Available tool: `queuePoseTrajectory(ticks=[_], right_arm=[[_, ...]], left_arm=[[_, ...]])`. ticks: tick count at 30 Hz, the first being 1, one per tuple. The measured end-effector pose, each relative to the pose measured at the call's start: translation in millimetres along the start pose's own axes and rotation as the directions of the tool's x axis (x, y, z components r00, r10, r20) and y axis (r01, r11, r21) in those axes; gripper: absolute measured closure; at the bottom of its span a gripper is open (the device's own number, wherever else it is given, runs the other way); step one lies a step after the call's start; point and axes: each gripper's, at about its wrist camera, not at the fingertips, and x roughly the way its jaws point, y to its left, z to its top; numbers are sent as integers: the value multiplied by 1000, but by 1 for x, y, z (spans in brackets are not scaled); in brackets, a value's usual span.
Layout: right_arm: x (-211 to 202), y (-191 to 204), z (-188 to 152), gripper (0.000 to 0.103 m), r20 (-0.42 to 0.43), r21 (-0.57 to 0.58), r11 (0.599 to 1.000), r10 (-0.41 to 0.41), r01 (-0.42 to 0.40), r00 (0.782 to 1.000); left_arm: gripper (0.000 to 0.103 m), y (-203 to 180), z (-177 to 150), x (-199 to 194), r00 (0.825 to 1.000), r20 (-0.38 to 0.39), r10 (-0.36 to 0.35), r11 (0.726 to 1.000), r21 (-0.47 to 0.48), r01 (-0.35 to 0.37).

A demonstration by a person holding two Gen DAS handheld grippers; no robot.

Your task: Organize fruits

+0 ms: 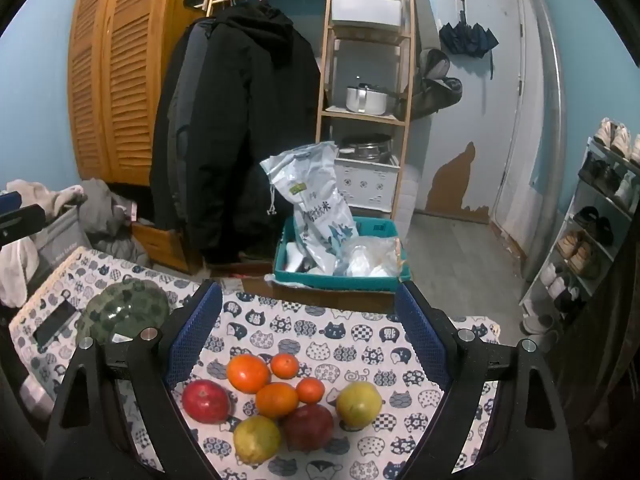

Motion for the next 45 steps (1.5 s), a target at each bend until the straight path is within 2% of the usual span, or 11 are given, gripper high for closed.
queuePoseTrajectory(ticks=[7, 14, 23, 45], right_arm=[[0, 0, 0, 16, 0, -2, 1000, -1, 1, 1000], [0, 0, 0, 16, 0, -2, 1000, 0, 0, 1000], [-1, 0, 0, 16, 0, -2, 1000, -2, 2, 1000], [-2, -1, 1, 16, 2, -3, 1000, -3, 3, 1000]], left_arm=[[1, -1, 2, 3, 1000, -24, 13, 1000, 10, -13], [1, -1, 0, 9, 1000, -18, 17, 1000, 17, -17], [1, -1, -2, -2, 1000, -5, 10, 1000, 11, -10], [1, 1, 1, -4, 1000, -18, -4, 1000, 2, 5]])
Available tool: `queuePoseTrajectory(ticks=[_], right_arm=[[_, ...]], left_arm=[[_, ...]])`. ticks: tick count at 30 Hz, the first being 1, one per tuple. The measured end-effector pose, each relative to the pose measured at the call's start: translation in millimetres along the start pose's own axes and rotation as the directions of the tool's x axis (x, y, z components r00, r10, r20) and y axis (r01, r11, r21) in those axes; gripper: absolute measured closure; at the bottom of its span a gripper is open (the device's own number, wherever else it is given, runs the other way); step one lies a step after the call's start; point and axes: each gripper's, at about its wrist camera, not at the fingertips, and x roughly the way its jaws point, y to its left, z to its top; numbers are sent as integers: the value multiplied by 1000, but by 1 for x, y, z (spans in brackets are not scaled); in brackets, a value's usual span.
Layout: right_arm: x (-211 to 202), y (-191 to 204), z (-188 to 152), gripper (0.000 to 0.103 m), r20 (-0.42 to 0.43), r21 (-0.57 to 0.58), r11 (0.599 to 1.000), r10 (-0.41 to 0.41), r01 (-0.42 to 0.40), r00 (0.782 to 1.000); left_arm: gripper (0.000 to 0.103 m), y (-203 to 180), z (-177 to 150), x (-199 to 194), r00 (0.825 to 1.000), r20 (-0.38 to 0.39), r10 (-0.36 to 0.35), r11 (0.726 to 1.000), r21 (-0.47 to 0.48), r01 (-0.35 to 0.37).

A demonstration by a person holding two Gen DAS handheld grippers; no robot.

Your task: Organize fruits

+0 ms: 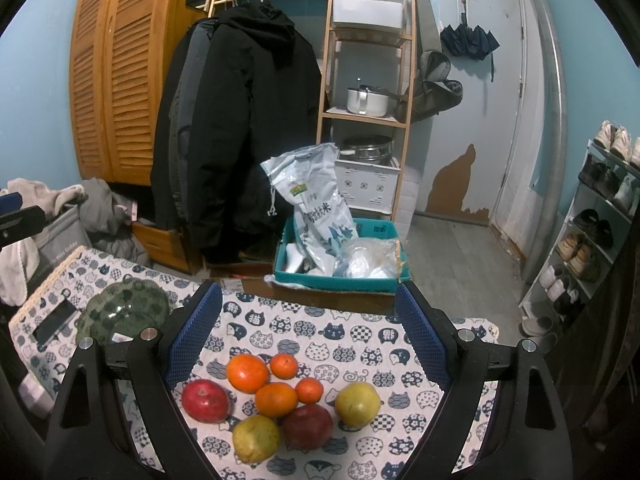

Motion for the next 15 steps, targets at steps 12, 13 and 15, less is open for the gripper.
queuePoseTrajectory(ticks=[12, 13, 15], right_arm=[[0, 0, 1, 16, 1, 0, 1000, 1, -1, 1000], [0, 0, 1, 16, 1, 0, 1000, 0, 0, 1000], [0, 0, 1, 16, 1, 0, 1000, 0, 0, 1000]], left_arm=[[1, 0, 1, 0, 1000, -2, 0, 1000, 0, 0], [1, -1, 0, 0, 1000, -1, 1, 1000, 0, -1], [1, 0, 1, 0, 1000, -2, 0, 1000, -1, 0]])
